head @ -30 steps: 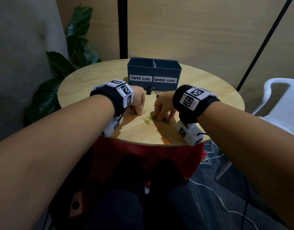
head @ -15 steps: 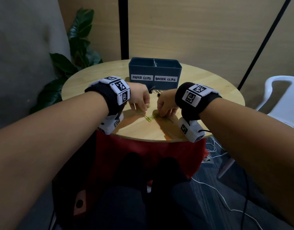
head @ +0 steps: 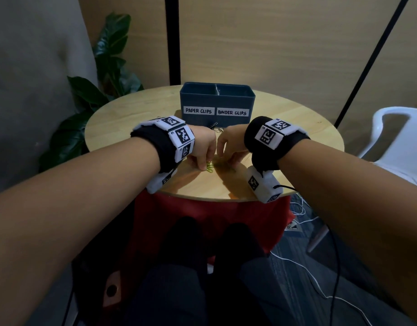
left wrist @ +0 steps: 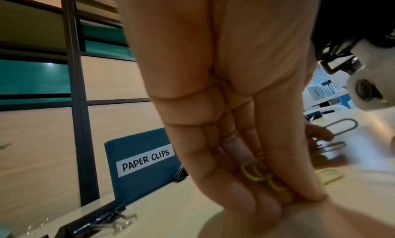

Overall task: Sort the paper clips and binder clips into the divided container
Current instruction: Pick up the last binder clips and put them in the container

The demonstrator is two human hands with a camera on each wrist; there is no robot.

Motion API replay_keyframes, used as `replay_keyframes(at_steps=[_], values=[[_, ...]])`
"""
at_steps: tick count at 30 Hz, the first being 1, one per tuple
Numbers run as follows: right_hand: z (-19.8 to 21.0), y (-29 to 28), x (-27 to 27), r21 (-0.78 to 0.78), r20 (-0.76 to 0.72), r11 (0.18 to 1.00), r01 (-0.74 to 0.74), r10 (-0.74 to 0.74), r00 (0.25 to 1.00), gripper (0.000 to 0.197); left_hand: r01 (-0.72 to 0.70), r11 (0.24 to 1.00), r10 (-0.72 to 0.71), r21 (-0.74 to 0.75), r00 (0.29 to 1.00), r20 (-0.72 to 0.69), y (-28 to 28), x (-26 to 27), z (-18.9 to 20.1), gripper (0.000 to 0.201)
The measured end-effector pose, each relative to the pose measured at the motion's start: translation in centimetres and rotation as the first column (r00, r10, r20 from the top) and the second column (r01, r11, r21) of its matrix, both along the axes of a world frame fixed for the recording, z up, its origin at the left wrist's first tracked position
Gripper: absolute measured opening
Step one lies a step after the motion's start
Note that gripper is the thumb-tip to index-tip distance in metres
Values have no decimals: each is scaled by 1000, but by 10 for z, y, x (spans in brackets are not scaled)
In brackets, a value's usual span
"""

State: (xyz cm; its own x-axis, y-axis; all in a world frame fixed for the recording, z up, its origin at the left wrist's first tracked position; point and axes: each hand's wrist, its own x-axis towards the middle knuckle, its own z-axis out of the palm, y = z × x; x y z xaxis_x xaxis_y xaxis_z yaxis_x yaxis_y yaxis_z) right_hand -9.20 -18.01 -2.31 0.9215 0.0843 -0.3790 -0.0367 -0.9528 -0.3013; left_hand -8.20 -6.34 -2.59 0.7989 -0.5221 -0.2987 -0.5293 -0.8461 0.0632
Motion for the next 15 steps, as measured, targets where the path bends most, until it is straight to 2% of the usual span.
replay_keyframes(at_steps=[3,5,8,10,12,15], values=[[2,3,-1,8,1,1000,3,-3,1000,24,1,999,-1,34,1000,-14,3,2,-3,30],[5,1,-1,18,4,1000,19,-20,1000,24,-25,999,27,30,997,-68,6,5,-6,22],[5,-2,-4,-10,-65,999,-42,41,997,43,-77,997,73,-25,987,-145,10,9,-9,9],[2,-1,-6,-15,-112,995,-100,97,989,50,-92,995,84,-45,983,-164,13,11,-10,7],[-1,5,-7,-35,-86,990,-134,130,988,48,-92,996,91,-5,986,-138,15,13,-9,11],[-6,14,-4,-59,-28,983,-173,172,985,34,-55,993,59,101,997,-38,19,13,-7,19]])
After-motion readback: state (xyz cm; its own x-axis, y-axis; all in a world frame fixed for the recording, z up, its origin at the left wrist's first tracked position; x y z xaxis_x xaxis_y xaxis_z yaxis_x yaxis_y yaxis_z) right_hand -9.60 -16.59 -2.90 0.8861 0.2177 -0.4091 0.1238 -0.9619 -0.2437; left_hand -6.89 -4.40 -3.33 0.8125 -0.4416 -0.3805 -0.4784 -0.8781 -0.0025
